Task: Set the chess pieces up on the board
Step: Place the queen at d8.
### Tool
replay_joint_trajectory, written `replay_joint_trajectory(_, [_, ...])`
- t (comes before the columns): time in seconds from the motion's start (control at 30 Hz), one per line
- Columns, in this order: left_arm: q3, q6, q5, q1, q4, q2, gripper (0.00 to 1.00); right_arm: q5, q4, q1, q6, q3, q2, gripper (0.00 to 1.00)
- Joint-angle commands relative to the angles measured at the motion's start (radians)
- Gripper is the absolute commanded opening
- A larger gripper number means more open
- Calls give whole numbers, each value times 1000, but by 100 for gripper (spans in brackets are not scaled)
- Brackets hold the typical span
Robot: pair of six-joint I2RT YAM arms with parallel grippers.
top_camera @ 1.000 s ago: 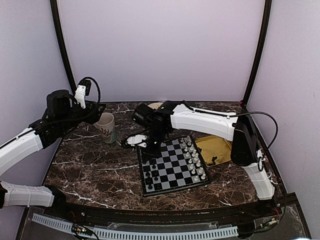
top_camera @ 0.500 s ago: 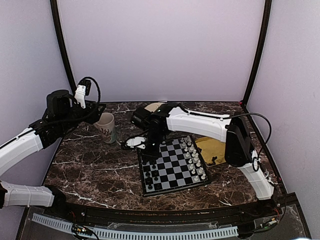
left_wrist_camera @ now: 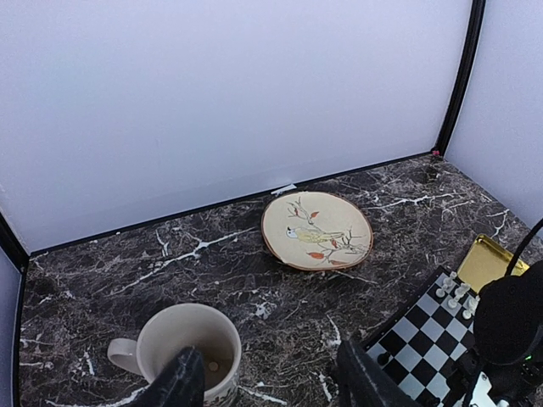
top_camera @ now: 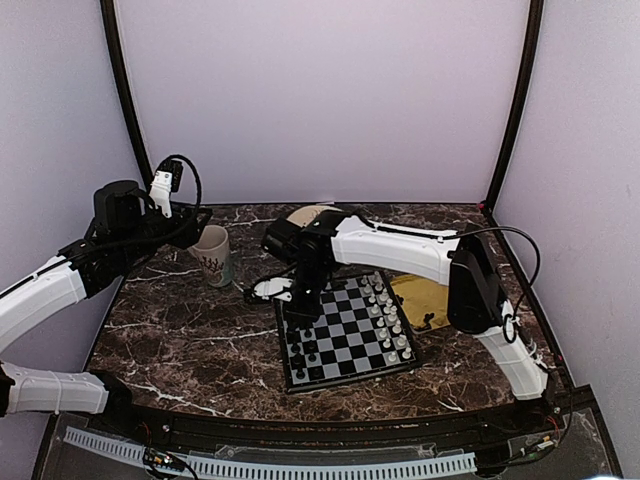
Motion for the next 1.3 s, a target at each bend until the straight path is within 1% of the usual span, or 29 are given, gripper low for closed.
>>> replay_joint_trajectory(0.0, [-13,13,10,3,30,-7,55,-19,-19,5,-8,27,29,4])
replay_joint_trajectory(1.27, [-15,20,21,2,33,-12,55,-1,-39,24,-24,4,32,6])
